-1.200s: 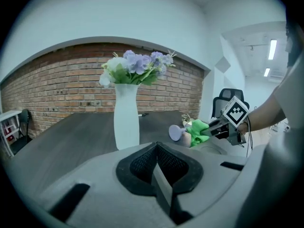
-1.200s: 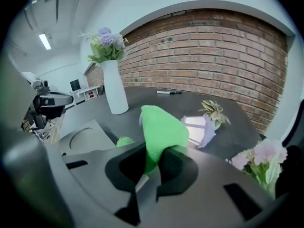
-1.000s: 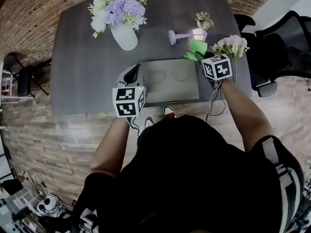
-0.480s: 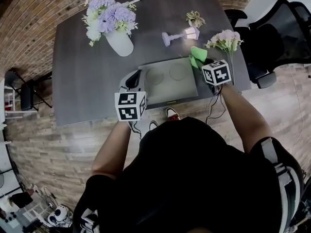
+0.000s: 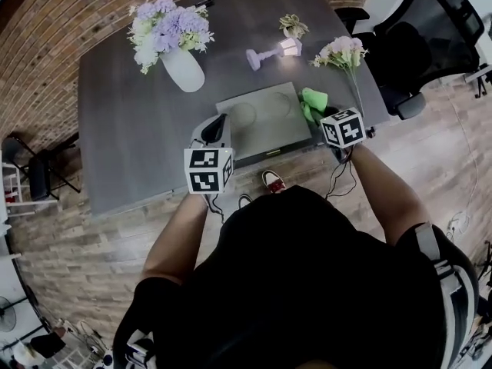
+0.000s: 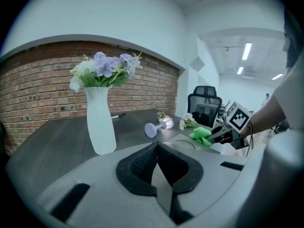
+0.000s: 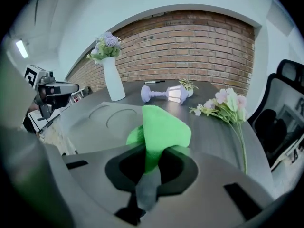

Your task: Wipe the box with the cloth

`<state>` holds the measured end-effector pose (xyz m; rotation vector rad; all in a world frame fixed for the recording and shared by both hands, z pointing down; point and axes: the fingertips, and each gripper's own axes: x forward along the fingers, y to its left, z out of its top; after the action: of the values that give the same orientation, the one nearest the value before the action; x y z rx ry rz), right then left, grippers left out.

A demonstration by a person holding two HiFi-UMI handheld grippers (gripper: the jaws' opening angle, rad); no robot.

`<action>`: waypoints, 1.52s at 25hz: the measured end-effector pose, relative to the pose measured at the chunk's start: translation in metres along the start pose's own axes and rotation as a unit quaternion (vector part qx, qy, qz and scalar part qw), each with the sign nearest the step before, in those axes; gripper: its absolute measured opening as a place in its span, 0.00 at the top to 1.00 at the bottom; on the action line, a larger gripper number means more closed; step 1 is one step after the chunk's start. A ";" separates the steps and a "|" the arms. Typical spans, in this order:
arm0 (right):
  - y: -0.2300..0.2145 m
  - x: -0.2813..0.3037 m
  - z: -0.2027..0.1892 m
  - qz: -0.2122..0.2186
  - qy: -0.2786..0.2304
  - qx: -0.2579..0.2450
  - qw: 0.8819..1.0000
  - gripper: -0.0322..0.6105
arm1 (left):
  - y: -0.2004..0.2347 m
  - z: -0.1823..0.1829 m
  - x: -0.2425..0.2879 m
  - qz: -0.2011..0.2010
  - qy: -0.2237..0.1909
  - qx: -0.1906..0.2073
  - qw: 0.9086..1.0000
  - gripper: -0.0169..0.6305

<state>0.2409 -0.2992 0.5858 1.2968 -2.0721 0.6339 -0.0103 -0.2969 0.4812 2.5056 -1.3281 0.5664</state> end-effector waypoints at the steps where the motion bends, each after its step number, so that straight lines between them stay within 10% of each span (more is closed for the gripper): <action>1: 0.003 -0.005 -0.007 -0.005 0.001 0.007 1.000 0.88 | -0.001 -0.003 -0.003 -0.006 0.001 0.002 1.000 0.96; 17: 0.021 -0.080 -0.070 -0.114 -0.005 0.090 0.989 0.88 | -0.010 -0.038 -0.032 -0.090 0.005 0.015 0.996 0.96; 28: -0.026 -0.069 0.026 -0.138 -0.034 0.029 0.989 0.88 | 0.050 -0.036 -0.063 -0.006 -0.024 -0.029 0.999 0.96; 38: -0.005 0.020 0.093 -0.069 -0.018 -0.042 0.997 0.88 | 0.098 -0.038 -0.082 0.088 -0.025 -0.058 0.994 0.96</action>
<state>0.2165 -0.3761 0.5350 1.3992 -1.9946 0.4606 -0.1423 -0.2756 0.4823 2.3394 -1.5631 0.4499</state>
